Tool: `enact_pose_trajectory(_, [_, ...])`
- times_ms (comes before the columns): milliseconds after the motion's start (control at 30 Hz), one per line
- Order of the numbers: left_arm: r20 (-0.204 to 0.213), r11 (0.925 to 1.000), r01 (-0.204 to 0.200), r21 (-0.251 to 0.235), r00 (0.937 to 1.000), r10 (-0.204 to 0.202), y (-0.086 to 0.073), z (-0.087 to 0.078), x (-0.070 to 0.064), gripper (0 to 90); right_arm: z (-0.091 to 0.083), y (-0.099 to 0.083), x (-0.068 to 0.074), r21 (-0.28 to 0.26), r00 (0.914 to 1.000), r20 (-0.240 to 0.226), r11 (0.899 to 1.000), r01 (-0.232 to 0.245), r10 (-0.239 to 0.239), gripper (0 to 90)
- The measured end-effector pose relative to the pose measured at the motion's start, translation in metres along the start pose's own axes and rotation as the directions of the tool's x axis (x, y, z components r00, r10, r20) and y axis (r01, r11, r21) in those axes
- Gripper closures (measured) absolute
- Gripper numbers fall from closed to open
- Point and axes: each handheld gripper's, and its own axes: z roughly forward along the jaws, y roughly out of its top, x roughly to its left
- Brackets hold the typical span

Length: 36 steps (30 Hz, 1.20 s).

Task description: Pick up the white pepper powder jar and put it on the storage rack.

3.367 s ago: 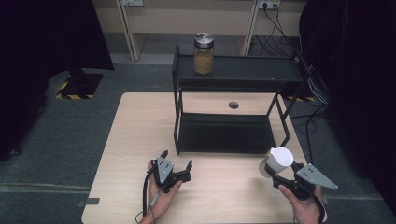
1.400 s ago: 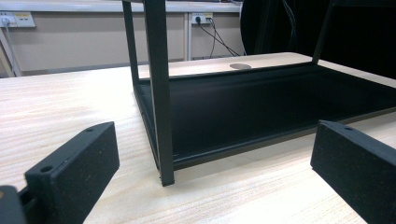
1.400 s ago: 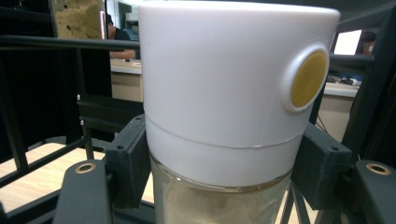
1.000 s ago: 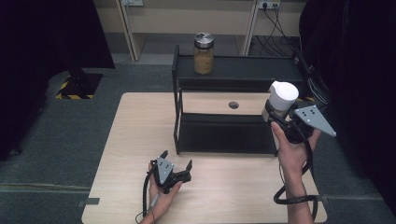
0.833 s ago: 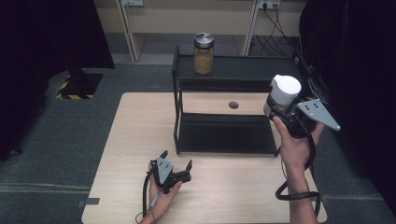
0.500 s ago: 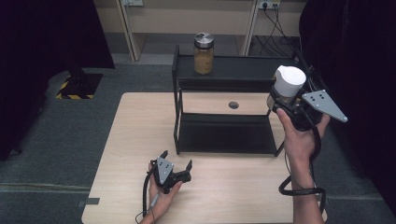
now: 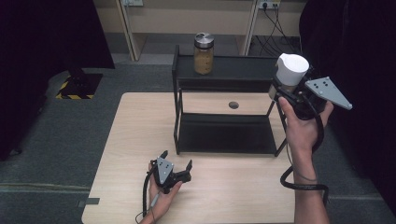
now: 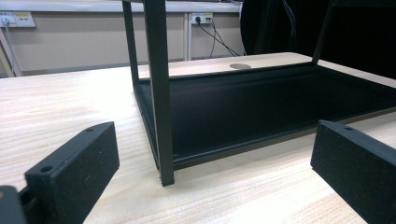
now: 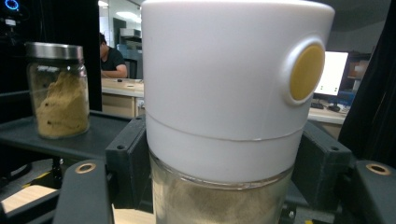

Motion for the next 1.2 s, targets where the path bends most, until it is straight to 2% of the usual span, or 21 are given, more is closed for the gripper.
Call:
enact_pose_trajectory(267, [0.000,1.0000,0.001,0.000,1.0000,-0.001,0.000,0.000,0.000,0.2,0.022,0.020,0.002,-0.013,0.9998,0.017,1.000,0.014,-0.013,30.7])
enact_pose_trajectory(500, [0.001,1.0000,-0.002,-0.002,1.0000,0.002,0.000,0.000,0.000,0.2,0.047,0.035,0.004,0.021,0.9986,0.053,1.000,0.005,-0.006,30.7])
enact_pose_trajectory(667, [0.003,1.0000,-0.002,-0.001,1.0000,0.002,0.000,0.000,0.001,0.2,0.063,0.038,0.004,0.048,0.9970,0.076,0.999,0.010,-0.013,30.7])
enact_pose_trajectory(767, [0.002,1.0000,-0.003,-0.001,1.0000,0.003,0.000,0.000,0.000,0.2,0.070,0.038,0.001,0.059,0.9969,0.079,0.998,-0.006,0.001,30.7])
enact_pose_trajectory(1200, [0.003,1.0000,-0.005,-0.001,1.0000,0.005,0.000,0.000,0.000,0.2,0.089,0.031,0.002,0.098,0.9960,0.089,0.995,-0.007,-0.002,30.7])
